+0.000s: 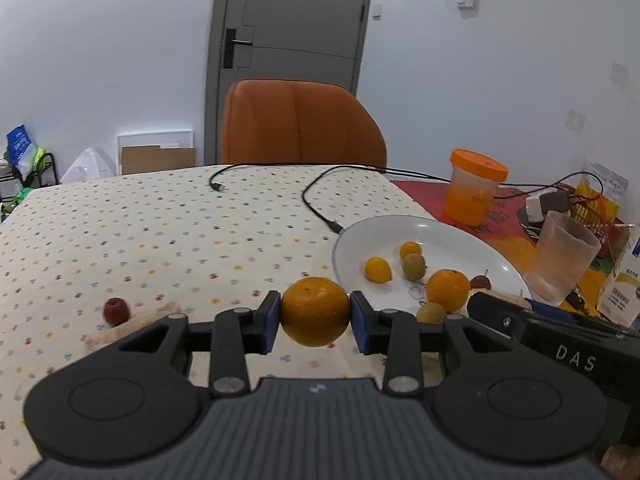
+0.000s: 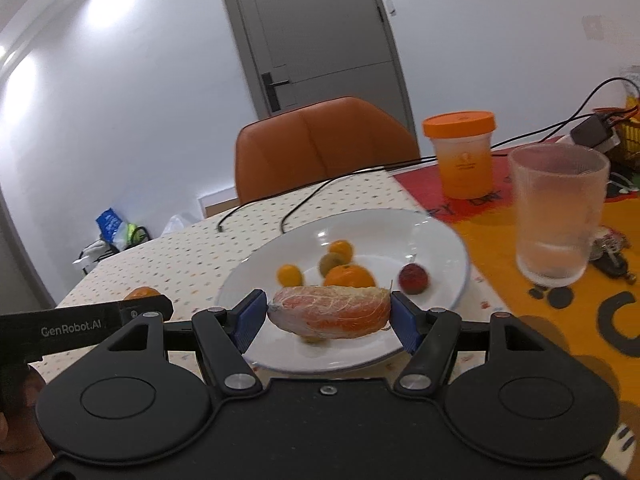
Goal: Organize fruits
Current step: 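Open the right tool over the bowl while the left releases the orange, then move both open tools back toward the bagged pomelo and red apple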
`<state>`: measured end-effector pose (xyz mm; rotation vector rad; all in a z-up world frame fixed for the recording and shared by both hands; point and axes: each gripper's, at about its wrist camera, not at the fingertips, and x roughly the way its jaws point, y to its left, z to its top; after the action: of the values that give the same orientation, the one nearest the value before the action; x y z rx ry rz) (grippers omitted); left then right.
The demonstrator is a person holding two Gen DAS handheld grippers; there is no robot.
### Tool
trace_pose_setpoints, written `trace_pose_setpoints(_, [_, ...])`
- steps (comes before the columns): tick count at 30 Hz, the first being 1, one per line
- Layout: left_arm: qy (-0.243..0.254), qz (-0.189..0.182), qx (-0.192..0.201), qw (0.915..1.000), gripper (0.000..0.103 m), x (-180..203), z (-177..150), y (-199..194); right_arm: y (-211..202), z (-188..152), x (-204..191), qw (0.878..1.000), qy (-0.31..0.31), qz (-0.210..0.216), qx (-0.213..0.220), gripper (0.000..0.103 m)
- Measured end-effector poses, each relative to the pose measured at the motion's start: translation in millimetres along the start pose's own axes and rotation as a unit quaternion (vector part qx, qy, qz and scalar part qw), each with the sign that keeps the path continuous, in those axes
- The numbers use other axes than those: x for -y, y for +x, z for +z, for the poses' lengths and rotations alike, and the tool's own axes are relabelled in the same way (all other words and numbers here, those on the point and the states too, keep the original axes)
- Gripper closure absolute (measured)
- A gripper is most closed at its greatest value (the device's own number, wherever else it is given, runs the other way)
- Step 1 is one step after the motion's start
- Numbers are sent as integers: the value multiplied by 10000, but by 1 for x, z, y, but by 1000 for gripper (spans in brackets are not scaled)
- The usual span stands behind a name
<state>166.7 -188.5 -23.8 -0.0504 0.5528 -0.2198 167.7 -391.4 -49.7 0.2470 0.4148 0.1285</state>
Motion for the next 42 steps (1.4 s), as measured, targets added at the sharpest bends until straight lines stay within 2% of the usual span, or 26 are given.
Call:
trace_pose_setpoints(3, [69, -69, -9, 10000, 67, 9, 2, 6, -1, 3, 8, 9999, -48, -90, 95, 37])
trace_pose_setpoints(8, [139, -164, -18, 9998, 67, 21, 5, 15, -3, 3, 15, 9999, 28, -57, 153, 26])
trace_pose_setpoints(15, [254, -210, -91, 9994, 67, 35, 6, 27, -6, -2, 28, 9997, 224, -44, 118, 25])
trace_pose_setpoints(19, [130, -267, -71, 9995, 67, 37, 10, 32, -7, -4, 32, 9995, 290, -42, 121, 25])
trace_pose_setpoints(22, [122, -270, 61, 9995, 63, 38, 14, 29, -6, -4, 33, 9994, 329, -23, 122, 25])
trace_pose_setpoints(26, [117, -208, 12, 9997, 60, 35, 15, 28, -4, -5, 30, 9994, 327, -6, 93, 25])
trace_pose_setpoints(31, [147, 12, -110, 9998, 49, 25, 9, 27, -4, -7, 25, 9994, 320, 28, 105, 20])
trace_pose_setpoints(33, [148, 164, -124, 9997, 38, 20, 9, 24, -3, -8, 22, 9994, 333, 46, 72, 20])
trace_pose_setpoints(36, [125, 347, -71, 9993, 28, 10, 9, 16, -4, -8, 16, 9994, 314, 129, 47, 20])
trace_pose_setpoints(42, [67, 629, -20, 9980, 19, -7, 7, 3, -5, -8, 3, 9994, 270, 235, -18, 16])
